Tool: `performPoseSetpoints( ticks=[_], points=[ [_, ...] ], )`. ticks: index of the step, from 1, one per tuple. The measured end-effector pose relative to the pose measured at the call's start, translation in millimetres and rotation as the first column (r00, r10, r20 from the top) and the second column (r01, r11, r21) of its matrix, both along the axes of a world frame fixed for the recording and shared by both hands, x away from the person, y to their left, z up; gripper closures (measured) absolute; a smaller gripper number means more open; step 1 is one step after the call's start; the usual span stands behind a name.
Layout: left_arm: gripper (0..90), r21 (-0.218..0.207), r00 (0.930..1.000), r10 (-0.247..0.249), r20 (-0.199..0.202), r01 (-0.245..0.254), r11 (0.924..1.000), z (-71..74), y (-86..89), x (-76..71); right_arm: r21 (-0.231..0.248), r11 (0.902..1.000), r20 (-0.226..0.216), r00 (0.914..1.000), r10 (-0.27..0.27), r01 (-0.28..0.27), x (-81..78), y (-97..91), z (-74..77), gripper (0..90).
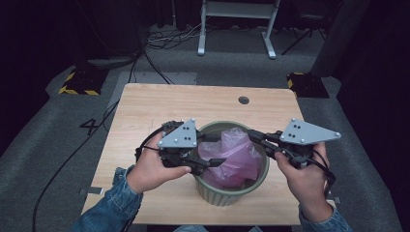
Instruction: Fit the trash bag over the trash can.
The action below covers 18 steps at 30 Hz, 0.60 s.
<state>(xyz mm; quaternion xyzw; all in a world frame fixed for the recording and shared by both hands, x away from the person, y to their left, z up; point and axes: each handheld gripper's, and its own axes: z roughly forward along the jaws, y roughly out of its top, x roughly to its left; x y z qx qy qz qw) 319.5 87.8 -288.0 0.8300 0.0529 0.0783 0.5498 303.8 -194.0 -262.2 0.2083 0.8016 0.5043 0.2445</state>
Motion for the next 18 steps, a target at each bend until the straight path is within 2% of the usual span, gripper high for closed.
performPoseSetpoints(
  ticks=[2, 4, 7, 8, 11, 13, 15, 18],
  points=[
    [45.1, 0.029, 0.9992, -0.032, -0.022, 0.033, 0.9991, -4.7, -7.3, -0.2, 0.001, 1.0, -0.001, 1.0, 0.0, 0.0, 0.6, 1.0, -1.0, 90.0],
    [55.8, 0.061, 0.9972, -0.065, -0.037, 0.067, 0.9959, -8.8, -12.7, -0.4, 0.005, 1.0, 0.0, 1.0, 0.0, 0.0, 1.2, 1.4, -1.7, 89.8],
    [84.5, 0.077, 0.9975, -0.058, -0.041, 0.061, 0.9951, -12.1, -16.1, -1.0, 0.01, 0.9999, -0.002, 1.0, 0.0, 0.0, 0.3, 1.2, -2.3, 84.8],
    [89.4, 0.076, 0.9987, -0.038, -0.034, 0.04, 0.9963, -12.2, -16.0, -0.5, 0.011, 0.9999, -0.003, 1.0, -0.002, 0.002, -0.3, 0.8, -2.3, 79.1],
    [90.0, 0.059, 0.9996, 0.002, -0.029, 0.0, 0.9982, -11.3, -13.5, 0.8, 0.02, 0.9995, 0.006, 0.9997, -0.023, 0.023, -4.1, -1.7, -1.0, 58.0],
    [90.0, 0.052, 0.9994, 0.024, -0.025, -0.023, 0.9984, -10.0, -10.8, 1.0, 0.027, 0.9992, 0.011, 0.9995, -0.028, 0.028, -8.3, -4.7, 0.4, 48.0],
    [90.0, 0.047, 0.9988, 0.045, -0.018, -0.044, 0.9979, -8.5, -8.2, 0.6, 0.025, 0.9991, 0.01, 0.9993, -0.036, 0.036, -12.1, -7.0, 0.3, 42.2],
    [90.0, 0.042, 0.9988, 0.048, -0.005, -0.048, 0.998, -7.2, -6.3, -0.5, 0.021, 0.9995, -0.005, 0.9997, -0.022, 0.022, -16.9, -9.2, -2.2, 38.0]
  ],
)
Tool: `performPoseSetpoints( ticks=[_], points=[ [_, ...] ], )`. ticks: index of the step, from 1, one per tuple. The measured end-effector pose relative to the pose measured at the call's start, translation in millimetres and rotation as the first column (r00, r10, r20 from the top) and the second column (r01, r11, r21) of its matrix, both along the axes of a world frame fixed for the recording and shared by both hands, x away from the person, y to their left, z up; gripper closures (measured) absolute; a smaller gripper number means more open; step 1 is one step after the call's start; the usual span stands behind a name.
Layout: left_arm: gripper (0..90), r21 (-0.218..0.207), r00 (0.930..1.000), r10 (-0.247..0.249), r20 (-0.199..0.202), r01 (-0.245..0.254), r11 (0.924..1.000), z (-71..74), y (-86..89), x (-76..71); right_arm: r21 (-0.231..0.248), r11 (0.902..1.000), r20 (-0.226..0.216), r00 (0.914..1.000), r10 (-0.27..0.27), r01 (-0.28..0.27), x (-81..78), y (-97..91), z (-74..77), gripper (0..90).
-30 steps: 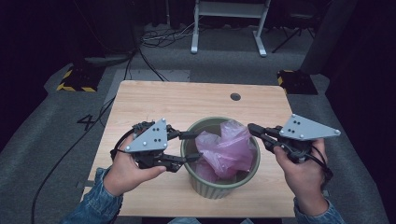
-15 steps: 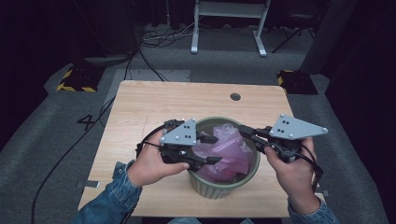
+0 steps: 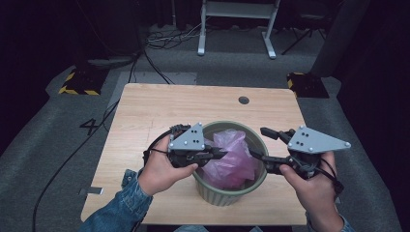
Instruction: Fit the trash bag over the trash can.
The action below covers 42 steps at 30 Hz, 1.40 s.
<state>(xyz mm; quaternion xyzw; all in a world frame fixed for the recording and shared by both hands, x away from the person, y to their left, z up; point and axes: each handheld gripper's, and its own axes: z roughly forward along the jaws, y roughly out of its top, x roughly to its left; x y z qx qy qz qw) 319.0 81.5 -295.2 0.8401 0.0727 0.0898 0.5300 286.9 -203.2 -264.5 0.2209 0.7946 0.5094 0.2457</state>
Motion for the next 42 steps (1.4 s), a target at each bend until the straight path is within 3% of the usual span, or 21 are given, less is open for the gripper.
performPoseSetpoints(
  ticks=[6, 10, 12, 14, 18, 23, 26, 30, 32, 34, 42],
  points=[
    [90.0, -0.003, 0.9998, -0.021, 0.003, 0.021, 0.9998, -0.7, -3.5, -2.2, -0.058, 0.9938, -0.048, 0.9946, 0.092, -0.095, -3.6, 13.9, -15.9, 40.6],
    [89.7, -0.011, 0.9981, -0.06, -0.014, 0.06, 0.9981, -1.6, -3.9, -4.2, -0.109, 0.9848, -0.03, 0.9907, 0.133, -0.135, -2.1, 21.1, -22.4, 82.6],
    [88.5, -0.018, 0.9972, -0.072, -0.016, 0.072, 0.9972, -2.5, -2.3, -5.1, -0.095, 0.9857, -0.024, 0.9902, 0.138, -0.139, -1.3, 19.5, -22.7, 89.7],
    [85.7, -0.034, 0.9953, -0.092, -0.031, 0.091, 0.9953, -3.2, 0.2, -5.8, -0.091, 0.9875, -0.011, 0.9917, 0.128, -0.128, -0.5, 17.0, -22.6, 90.0],
    [58.9, -0.086, 0.995, -0.087, -0.048, 0.083, 0.9929, -1.3, 3.3, -6.0, -0.119, 0.9853, 0.004, 0.9922, 0.124, -0.123, 0.9, 15.0, -24.0, 90.0],
    [53.8, -0.136, 0.9947, -0.073, -0.072, 0.063, 0.9887, 5.1, 10.6, -1.9, -0.156, 0.977, 0.035, 0.9876, 0.153, -0.146, 0.4, 16.7, -25.4, 90.0],
    [56.9, -0.122, 0.9939, -0.059, -0.093, 0.048, 0.9913, 5.0, 10.6, 1.4, -0.169, 0.9731, 0.044, 0.985, 0.167, -0.157, -1.1, 18.2, -25.3, 90.0],
    [63.6, -0.082, 0.9879, -0.094, -0.123, 0.084, 0.993, -2.2, 2.7, 2.0, -0.166, 0.972, 0.05, 0.983, 0.177, -0.166, -2.4, 18.9, -24.8, 89.6],
    [79.3, -0.066, 0.9869, -0.105, -0.122, 0.098, 0.993, -3.9, 0.2, 1.4, -0.169, 0.9708, 0.052, 0.9821, 0.181, -0.17, -2.7, 19.7, -25.4, 88.3],
    [89.3, -0.057, 0.9874, -0.107, -0.117, 0.101, 0.9933, -3.4, -0.8, 0.1, -0.173, 0.9707, 0.056, 0.9823, 0.179, -0.167, -3.1, 20.3, -26.0, 89.7],
    [90.0, -0.04, 0.9926, -0.087, -0.085, 0.083, 0.9957, -1.8, 1.4, -1.5, -0.162, 0.9732, 0.04, 0.9843, 0.172, -0.163, -2.8, 18.8, -27.2, 90.0]
  ],
)
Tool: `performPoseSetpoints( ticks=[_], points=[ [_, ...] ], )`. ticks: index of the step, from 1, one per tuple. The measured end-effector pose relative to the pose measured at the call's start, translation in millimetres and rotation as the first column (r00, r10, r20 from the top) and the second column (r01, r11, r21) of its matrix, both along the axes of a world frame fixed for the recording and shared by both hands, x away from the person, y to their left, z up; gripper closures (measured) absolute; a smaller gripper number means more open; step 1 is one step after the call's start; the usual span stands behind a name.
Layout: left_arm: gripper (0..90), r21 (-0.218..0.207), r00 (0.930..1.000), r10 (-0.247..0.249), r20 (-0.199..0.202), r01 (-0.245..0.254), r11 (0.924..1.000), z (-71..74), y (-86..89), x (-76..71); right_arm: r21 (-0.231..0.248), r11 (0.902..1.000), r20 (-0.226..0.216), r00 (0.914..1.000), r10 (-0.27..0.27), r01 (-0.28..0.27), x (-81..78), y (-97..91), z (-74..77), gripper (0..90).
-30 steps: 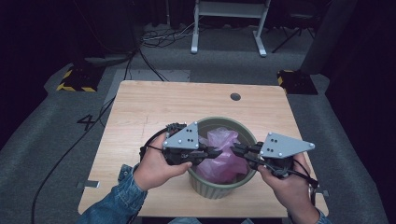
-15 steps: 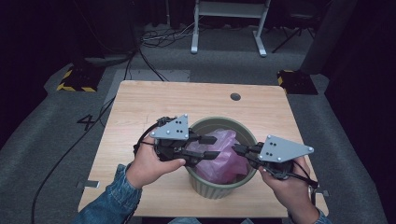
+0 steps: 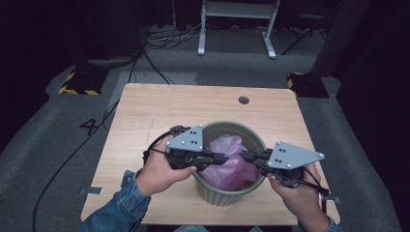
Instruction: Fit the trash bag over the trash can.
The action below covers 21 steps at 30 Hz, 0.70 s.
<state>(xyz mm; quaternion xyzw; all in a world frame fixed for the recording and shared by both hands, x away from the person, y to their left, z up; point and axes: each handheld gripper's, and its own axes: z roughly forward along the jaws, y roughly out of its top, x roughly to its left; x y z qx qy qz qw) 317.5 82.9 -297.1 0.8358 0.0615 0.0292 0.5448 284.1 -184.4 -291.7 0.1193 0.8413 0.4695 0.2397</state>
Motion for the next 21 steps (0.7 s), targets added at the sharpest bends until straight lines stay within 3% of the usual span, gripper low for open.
performPoseSetpoints(
  ticks=[5, 11, 16, 21],
  points=[
    [89.9, -0.006, 1.0, -0.004, 0.003, 0.004, 1.0, -0.1, 1.6, -0.5, 0.015, 0.9997, -0.003, 0.9998, -0.018, 0.018, 1.1, -1.6, 0.7, 90.0],
    [90.0, -0.01, 0.9999, -0.002, 0.014, 0.002, 1.0, 3.2, 7.2, -3.5, 0.015, 0.9969, 0.0, 0.997, -0.077, 0.077, 6.6, -11.4, 0.7, 90.0],
    [90.0, -0.02, 0.9975, 0.066, 0.023, -0.066, 0.9976, 4.1, 19.6, -1.5, 0.019, 0.9929, -0.005, 0.9931, -0.117, 0.117, 10.7, -23.2, -1.1, 90.0],
    [90.0, -0.04, 0.9889, 0.147, 0.02, -0.146, 0.9884, 5.2, 44.1, 1.9, 0.028, 0.9879, -0.01, 0.9883, -0.152, 0.152, 10.1, -38.2, 0.2, 90.0]
  ],
)
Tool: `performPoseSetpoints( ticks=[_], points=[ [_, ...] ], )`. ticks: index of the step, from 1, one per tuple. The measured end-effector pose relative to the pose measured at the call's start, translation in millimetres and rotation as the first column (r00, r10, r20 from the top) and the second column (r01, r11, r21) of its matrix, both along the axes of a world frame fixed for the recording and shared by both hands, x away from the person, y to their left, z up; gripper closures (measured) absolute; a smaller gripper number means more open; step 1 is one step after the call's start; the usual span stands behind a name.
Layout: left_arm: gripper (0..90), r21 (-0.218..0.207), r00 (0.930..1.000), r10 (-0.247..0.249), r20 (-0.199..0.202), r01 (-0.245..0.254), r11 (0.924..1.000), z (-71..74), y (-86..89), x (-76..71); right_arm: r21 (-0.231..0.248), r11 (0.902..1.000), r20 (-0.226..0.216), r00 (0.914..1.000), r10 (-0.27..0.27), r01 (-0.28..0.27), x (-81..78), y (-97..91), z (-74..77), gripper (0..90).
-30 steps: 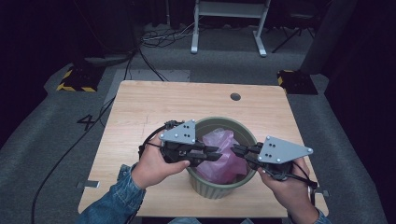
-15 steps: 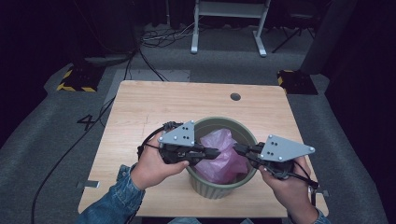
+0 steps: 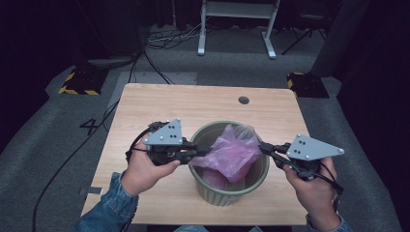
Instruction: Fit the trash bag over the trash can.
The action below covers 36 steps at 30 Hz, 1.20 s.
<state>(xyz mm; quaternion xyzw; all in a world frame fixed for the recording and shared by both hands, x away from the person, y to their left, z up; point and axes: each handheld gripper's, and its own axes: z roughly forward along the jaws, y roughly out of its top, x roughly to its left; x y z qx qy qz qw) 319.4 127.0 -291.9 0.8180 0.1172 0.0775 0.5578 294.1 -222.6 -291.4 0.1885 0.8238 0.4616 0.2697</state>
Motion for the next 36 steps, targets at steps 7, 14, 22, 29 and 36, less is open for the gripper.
performPoseSetpoints(
  ticks=[7, 14, 22, 29, 36],
  points=[
    [90.0, -0.015, 0.9926, 0.121, 0.009, -0.121, 0.9925, 0.8, 37.5, 0.3, 0.004, 0.9983, -0.009, 0.9983, -0.058, 0.058, -1.6, -22.0, -2.7, 90.0],
    [90.0, -0.005, 0.9747, 0.223, -0.013, -0.223, 0.9747, -12.4, 72.3, 2.4, 0.013, 0.9947, -0.045, 0.9938, -0.101, 0.102, -3.0, -43.1, -13.2, 90.0],
    [90.0, -0.026, 0.9615, 0.272, -0.039, -0.273, 0.9616, -27.8, 92.3, 4.2, 0.022, 0.9908, -0.074, 0.9885, -0.132, 0.134, -7.1, -62.2, -23.6, 90.0],
    [90.0, -0.042, 0.9592, 0.278, -0.051, -0.28, 0.959, -36.0, 101.4, 3.1, 0.044, 0.9898, -0.098, 0.9866, -0.13, 0.135, -10.7, -74.4, -30.1, 90.0],
    [90.0, -0.049, 0.9655, 0.257, -0.044, -0.259, 0.9647, -38.7, 100.7, -4.5, 0.053, 0.9935, -0.118, 0.9887, -0.093, 0.1, -23.4, -79.2, -32.2, 90.0]
  ],
)
